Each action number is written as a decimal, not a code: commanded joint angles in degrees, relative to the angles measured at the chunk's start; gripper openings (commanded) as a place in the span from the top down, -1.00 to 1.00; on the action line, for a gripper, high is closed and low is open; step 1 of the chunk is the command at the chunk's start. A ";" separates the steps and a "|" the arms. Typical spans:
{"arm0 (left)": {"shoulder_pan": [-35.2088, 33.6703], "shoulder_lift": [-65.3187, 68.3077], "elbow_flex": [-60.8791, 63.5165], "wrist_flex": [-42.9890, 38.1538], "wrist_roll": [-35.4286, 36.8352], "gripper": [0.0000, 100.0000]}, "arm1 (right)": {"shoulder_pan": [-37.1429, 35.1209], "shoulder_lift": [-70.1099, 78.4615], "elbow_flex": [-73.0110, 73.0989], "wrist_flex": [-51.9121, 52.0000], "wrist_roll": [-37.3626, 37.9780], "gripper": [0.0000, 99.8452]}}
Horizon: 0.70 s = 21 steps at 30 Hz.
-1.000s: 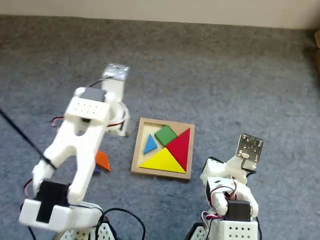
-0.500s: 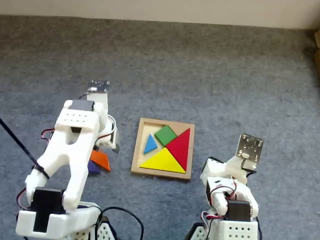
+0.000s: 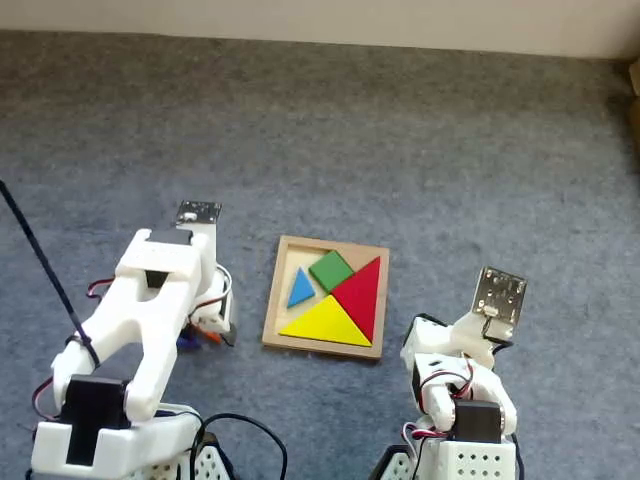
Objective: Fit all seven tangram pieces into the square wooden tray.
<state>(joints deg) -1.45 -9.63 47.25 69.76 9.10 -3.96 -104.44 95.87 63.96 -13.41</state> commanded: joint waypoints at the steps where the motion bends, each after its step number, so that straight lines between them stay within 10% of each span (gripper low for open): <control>1: -1.45 -1.71 1.63 -5.71 0.70 0.59 | 0.75 -0.75 8.04 -0.22 -0.35 0.94; 14: -10.51 -1.71 1.89 -12.48 0.88 0.58 | 0.75 -0.75 8.04 -0.13 -0.35 0.94; 21: -10.33 -1.63 2.24 -18.02 12.75 0.58 | 0.75 -0.75 8.04 -0.04 -0.35 0.94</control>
<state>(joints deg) -10.77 -9.71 49.71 56.04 16.48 -3.96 -104.44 95.87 63.96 -13.41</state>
